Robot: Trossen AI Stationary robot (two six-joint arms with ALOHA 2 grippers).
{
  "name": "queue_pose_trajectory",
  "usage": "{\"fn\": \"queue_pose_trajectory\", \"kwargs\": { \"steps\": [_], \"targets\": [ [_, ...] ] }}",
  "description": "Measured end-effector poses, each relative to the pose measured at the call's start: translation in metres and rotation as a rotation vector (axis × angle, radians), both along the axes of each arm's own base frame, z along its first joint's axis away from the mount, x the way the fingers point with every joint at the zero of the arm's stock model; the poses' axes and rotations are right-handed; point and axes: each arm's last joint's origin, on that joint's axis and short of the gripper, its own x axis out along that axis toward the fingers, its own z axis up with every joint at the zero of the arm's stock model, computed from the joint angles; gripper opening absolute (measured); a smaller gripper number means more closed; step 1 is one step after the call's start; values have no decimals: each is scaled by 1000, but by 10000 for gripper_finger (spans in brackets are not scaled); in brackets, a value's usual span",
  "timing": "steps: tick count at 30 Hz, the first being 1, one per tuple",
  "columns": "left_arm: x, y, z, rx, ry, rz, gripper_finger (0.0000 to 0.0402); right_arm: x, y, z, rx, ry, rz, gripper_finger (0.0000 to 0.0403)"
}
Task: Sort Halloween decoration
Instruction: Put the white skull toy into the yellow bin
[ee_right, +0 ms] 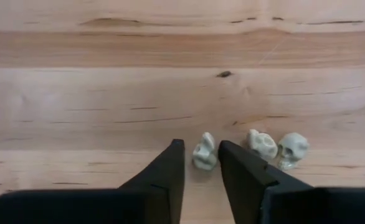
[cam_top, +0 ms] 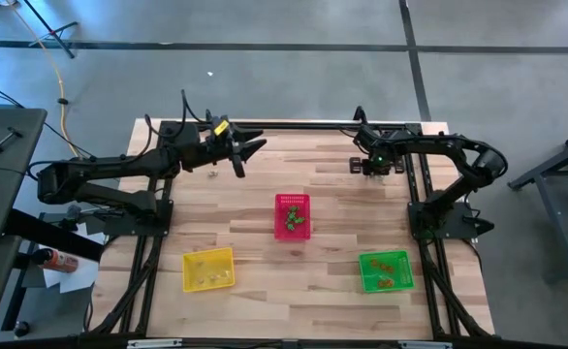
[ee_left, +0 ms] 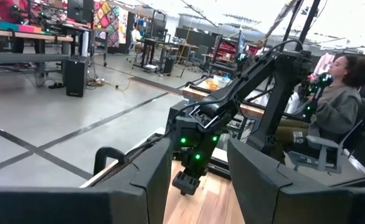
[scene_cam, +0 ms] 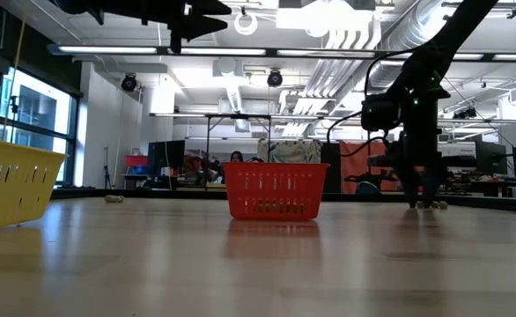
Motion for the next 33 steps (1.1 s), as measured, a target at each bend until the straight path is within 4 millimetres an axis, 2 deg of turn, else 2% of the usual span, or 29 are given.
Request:
{"fn": "queue_pose_trajectory", "kwargs": {
  "steps": [9, 15, 19, 26, 33],
  "targets": [
    [0, 0, -2, -22, 11, -1, 145, 0, 0, 0, -7, 7, 21, 39],
    [0, 0, -2, -31, 8, -3, 145, 0, 0, 0, -12, 8, 29, 35],
    [-1, -2, -1, -75, 0, -65, 145, 1, 3, 6, -41, -5, 61, 35],
    [-8, -6, 6, -41, -22, -123, 145, 3, 9, 33, -139, -125, 136, 35],
    [-10, -3, 7, -40, -25, -98, 145, 18, 13, 78, -316, -508, 236, 35]
  ]
}}
